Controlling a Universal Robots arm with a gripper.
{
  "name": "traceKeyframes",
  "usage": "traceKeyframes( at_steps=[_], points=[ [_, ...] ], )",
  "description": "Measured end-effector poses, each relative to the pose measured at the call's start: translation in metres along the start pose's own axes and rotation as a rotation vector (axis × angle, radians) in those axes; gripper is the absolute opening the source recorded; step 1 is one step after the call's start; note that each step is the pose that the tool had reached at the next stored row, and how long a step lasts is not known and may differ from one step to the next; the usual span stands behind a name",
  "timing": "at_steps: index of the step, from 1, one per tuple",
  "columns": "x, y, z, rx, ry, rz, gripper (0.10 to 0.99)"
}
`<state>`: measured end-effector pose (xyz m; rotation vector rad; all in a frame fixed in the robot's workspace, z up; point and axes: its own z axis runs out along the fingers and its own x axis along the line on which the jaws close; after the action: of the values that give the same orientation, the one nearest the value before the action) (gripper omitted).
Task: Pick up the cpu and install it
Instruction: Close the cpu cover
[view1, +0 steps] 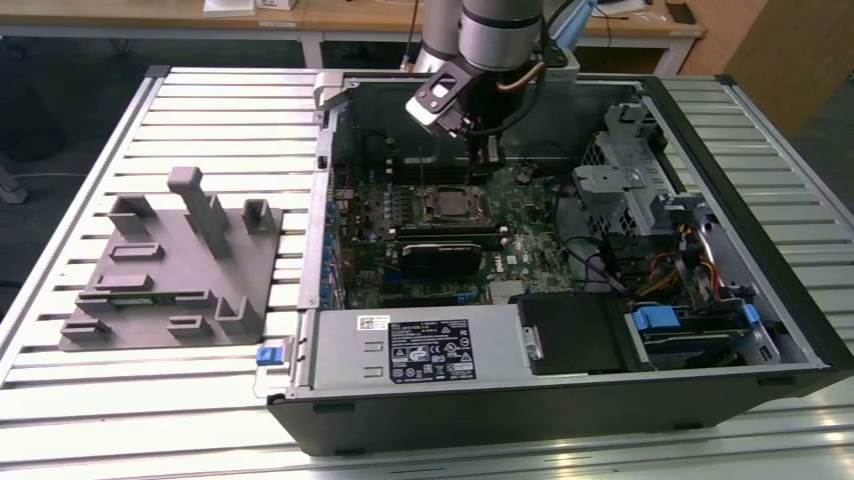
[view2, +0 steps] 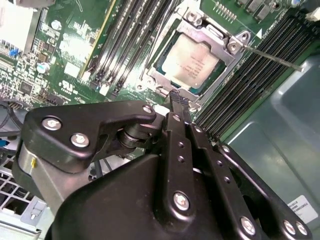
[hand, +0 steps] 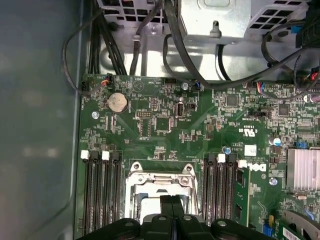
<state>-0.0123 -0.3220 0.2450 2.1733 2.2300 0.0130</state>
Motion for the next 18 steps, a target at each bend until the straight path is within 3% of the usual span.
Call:
traceKeyframes(
  at_steps=[9,18],
  points=[
    [-0.0023,-0.0097,0.0026,0.0,-0.0001,0.0,0.106],
    [-0.0022,-0.0187,0.0137,0.0,0.0005,-0.001,0.106]
  ],
)
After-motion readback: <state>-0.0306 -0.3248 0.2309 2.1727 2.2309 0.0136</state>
